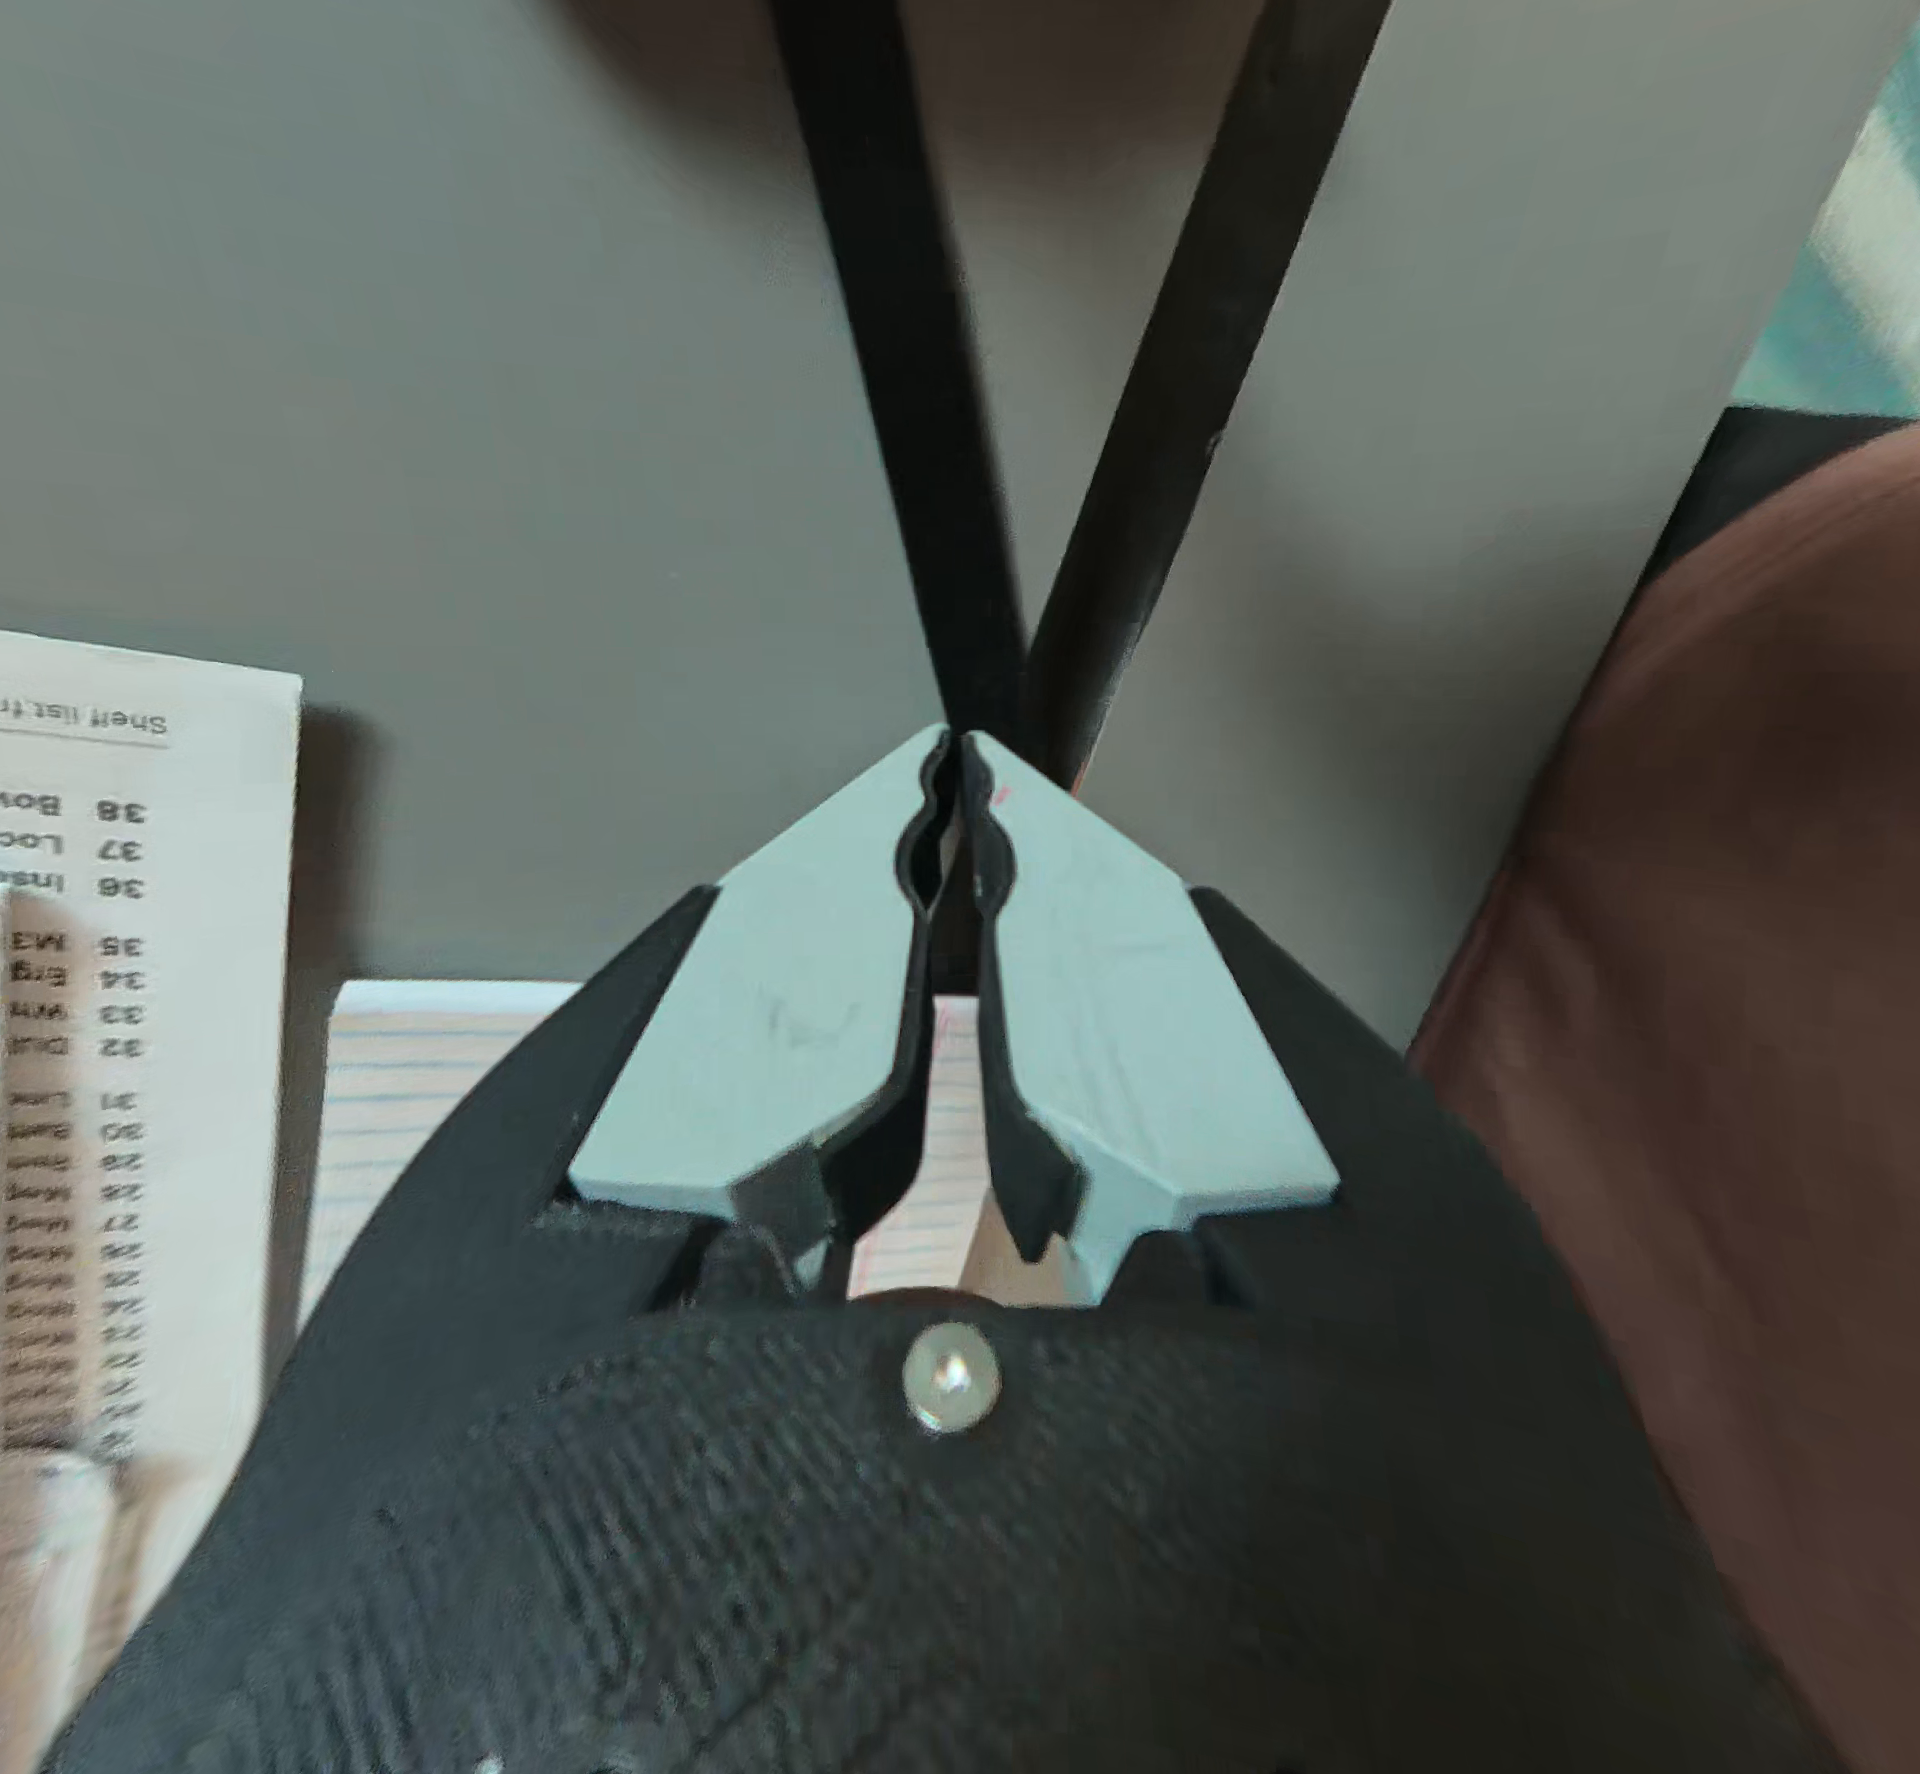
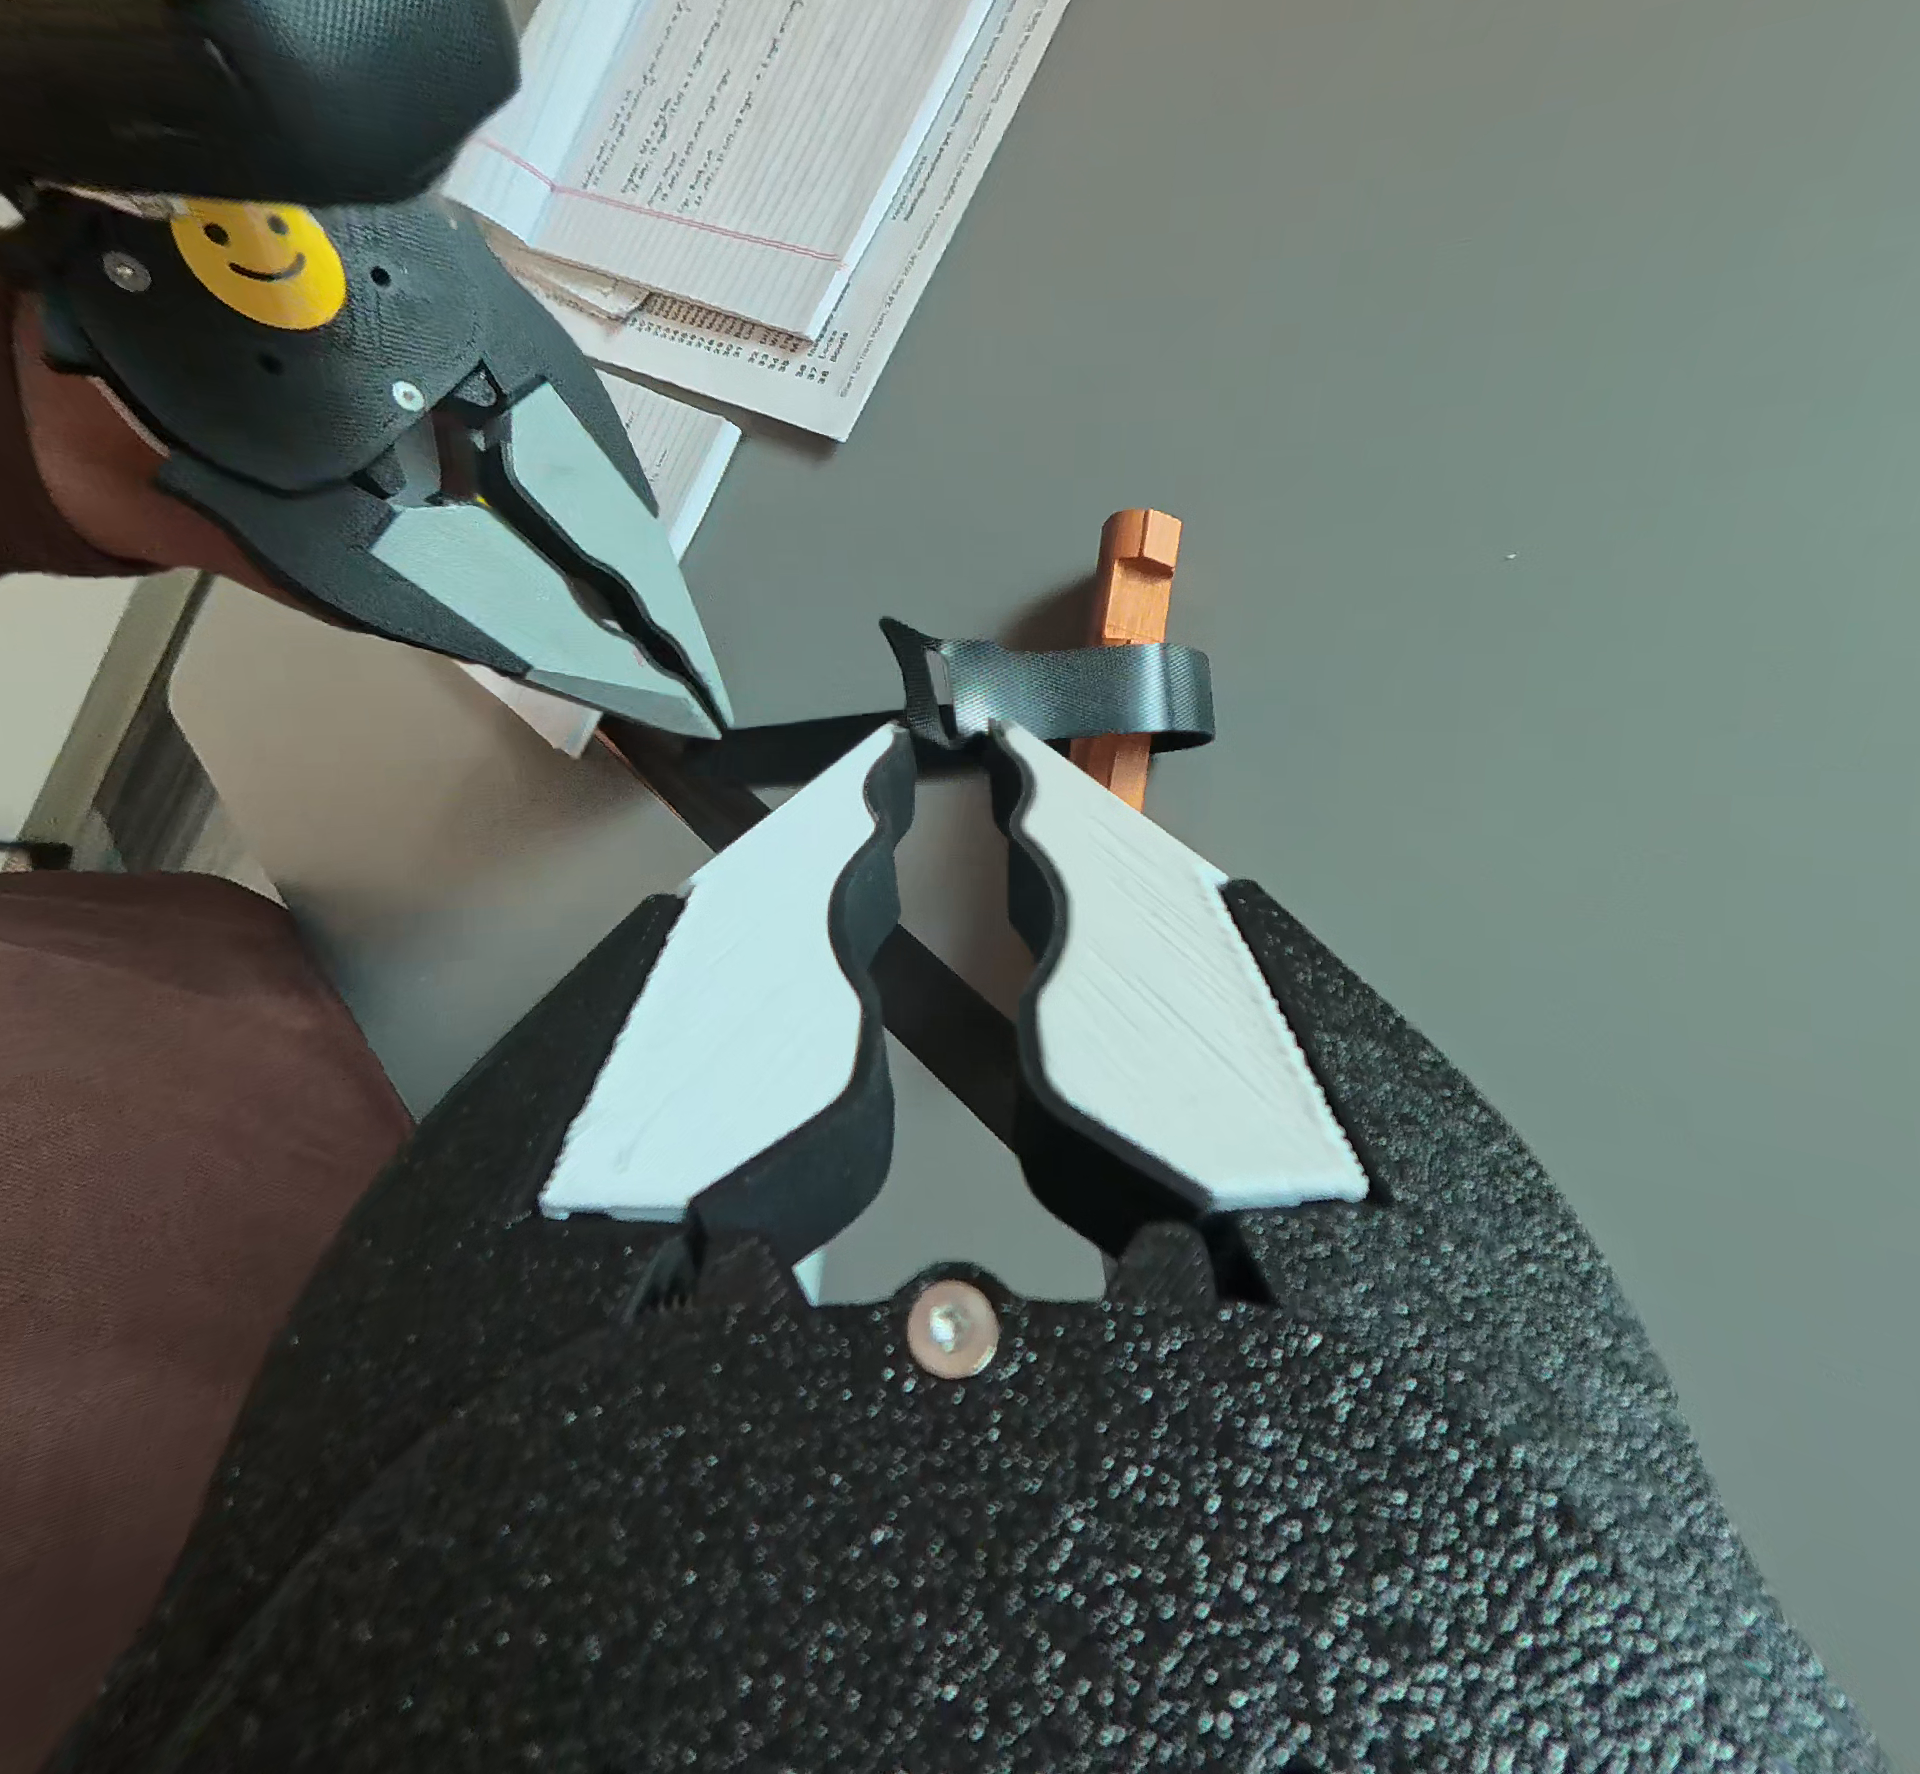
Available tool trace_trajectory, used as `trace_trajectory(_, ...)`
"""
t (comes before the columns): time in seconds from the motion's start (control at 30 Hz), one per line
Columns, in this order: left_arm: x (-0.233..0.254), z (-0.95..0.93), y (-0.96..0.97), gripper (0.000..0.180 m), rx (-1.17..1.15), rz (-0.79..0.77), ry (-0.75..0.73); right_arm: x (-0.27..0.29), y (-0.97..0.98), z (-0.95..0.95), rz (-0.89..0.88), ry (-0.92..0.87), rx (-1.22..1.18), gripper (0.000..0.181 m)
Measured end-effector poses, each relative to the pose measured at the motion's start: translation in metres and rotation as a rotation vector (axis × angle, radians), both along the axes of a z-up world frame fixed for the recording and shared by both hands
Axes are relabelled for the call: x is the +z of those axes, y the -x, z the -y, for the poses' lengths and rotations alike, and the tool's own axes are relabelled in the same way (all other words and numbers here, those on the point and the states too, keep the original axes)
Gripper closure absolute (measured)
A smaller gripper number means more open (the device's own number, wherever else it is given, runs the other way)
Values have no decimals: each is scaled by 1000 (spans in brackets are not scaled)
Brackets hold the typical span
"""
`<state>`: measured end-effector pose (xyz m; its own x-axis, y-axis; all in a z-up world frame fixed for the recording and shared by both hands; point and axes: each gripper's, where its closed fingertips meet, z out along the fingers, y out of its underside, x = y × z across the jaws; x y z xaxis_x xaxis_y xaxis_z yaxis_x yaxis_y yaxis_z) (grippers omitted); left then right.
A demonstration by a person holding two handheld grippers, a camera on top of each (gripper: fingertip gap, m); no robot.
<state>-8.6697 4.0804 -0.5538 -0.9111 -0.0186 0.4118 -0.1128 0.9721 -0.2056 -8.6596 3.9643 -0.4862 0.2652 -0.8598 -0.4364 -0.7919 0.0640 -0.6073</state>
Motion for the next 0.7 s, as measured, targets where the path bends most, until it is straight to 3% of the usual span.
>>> trace_trajectory(0.23, 2, 0, 10, 180, 96, -143, -17, -12, 8, -4, -1, 159, 64, 144)
trace_trajectory(0.33, 8, 4, 18, 180, 137, -212, 3, -9, 12, -1, 23, 220, 64, 141)
trace_trajectory(0.47, 33, 19, 26, 180, 141, -309, 146, 6, 11, 18, 63, 241, -22, 128)
trace_trajectory(0.57, 58, 19, 16, 179, 39, -202, 296, 29, 15, 48, 113, 234, -166, 124)
trace_trajectory(0.63, 55, 5, 4, 157, 15, -134, 238, 41, 23, 66, 143, 228, -242, 122)
trace_trajectory(0.7, 52, -10, -7, 153, 23, -100, 195, 43, 31, 68, 137, 211, -255, 121)
